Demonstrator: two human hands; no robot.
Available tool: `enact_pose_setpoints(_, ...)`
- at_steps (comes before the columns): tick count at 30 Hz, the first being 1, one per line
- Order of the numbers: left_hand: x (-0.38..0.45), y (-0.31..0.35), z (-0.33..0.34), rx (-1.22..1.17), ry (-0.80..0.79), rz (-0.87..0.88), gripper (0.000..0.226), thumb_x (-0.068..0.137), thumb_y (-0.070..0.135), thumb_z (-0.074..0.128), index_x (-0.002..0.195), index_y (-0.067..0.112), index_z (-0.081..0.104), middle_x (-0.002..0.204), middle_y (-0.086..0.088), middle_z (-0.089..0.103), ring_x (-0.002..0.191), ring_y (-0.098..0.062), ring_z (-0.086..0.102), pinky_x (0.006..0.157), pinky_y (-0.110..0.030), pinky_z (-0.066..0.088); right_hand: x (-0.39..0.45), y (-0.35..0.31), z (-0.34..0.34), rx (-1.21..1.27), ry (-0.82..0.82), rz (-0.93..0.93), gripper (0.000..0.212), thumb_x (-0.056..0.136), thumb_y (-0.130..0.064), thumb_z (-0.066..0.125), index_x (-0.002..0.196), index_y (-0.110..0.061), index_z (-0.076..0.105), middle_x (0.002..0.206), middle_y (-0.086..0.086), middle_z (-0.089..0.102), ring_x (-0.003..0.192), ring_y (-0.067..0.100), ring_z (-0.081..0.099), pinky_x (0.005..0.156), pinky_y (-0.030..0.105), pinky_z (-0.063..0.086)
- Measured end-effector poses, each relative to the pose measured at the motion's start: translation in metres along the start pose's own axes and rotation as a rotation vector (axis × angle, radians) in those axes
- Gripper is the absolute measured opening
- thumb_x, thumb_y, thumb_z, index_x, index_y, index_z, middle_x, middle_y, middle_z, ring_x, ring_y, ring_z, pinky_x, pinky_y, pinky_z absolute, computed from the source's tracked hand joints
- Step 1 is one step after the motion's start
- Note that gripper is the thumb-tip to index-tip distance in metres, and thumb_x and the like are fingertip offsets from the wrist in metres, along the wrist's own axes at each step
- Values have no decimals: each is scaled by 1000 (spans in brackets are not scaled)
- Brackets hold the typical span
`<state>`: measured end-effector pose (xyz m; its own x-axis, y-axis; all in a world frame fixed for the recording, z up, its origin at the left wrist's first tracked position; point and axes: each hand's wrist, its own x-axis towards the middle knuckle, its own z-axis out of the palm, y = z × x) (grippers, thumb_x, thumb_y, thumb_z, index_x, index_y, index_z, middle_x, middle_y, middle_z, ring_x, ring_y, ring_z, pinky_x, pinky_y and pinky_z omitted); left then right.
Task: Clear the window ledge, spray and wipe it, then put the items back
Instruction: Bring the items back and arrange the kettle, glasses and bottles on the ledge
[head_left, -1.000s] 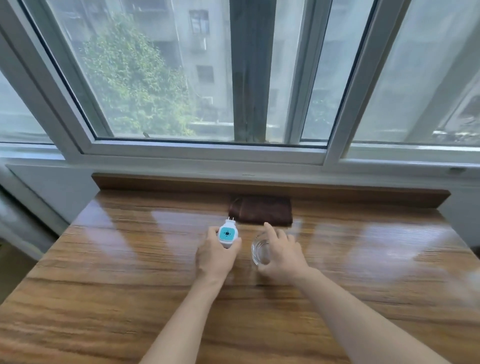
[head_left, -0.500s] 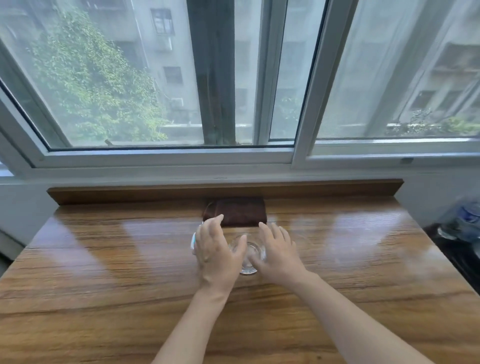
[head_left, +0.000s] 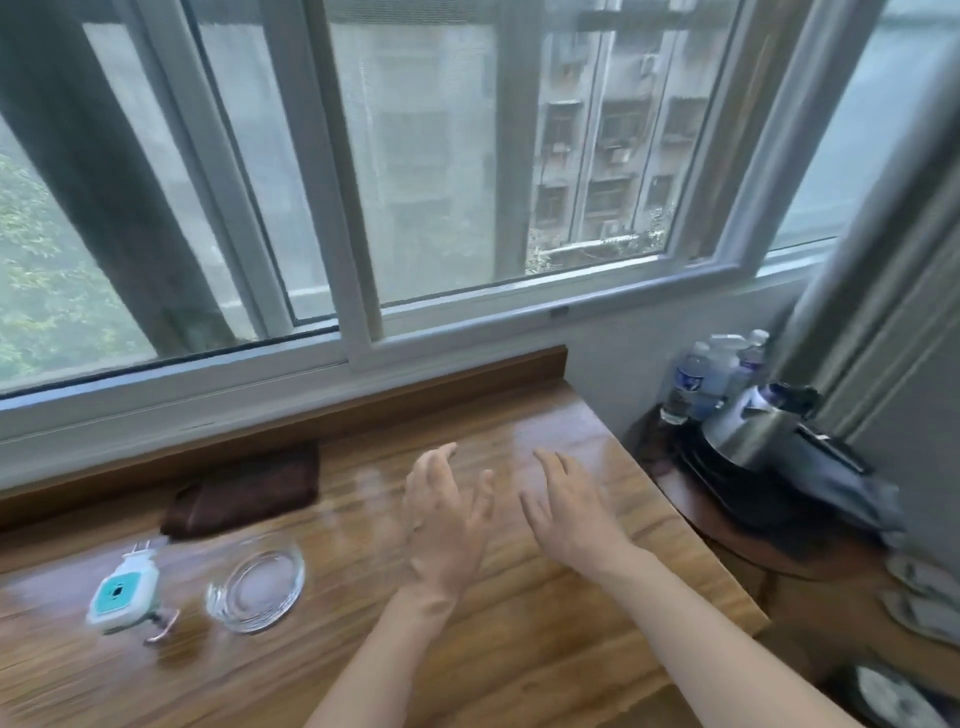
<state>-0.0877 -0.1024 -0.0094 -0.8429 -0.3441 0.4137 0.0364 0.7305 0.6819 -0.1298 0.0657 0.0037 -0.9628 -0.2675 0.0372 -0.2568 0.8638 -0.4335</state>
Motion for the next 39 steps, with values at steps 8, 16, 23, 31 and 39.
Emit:
enact_pose_setpoints(8,-15,119,128,-125,-176,59,67,100,65,33,142,15,49,139,-3,54,127,-21,51,108,-41,43,-25,158,-83,49,120,177,60,105,-46,45,158,-19,33,155,3,41,142,28,40,112,50,39)
enact_pose_setpoints(16,-32,213,222,-203,-271,63,57,101,50,44,139,8,53,133,-8,58,124,-22,53,107,-31,39,-60,283,-144,115,205,302,58,106,-44,46,158,-20,34,157,1,42,144,24,39,115,45,38)
enact_pose_setpoints(23,-32,253,287,-262,-408,43,73,95,65,35,145,13,47,142,-5,54,131,-20,52,112,-43,45,-63,356,-171,171,232,366,57,107,-42,46,159,-24,31,158,-1,41,146,21,37,118,43,37)
enact_pose_setpoints(31,2,260,365,-181,-447,123,65,98,60,43,148,18,43,141,-2,55,123,-21,60,104,-46,52,-18,443,-193,232,141,344,64,106,-45,49,163,-37,20,164,-9,31,151,13,30,119,31,28)
enact_pose_setpoints(39,37,242,452,-175,-519,-113,71,93,68,40,154,32,31,150,0,47,127,-18,57,106,-47,50,50,546,-209,203,-22,361,74,101,-54,53,163,-43,14,165,-13,29,151,8,27,114,22,23)
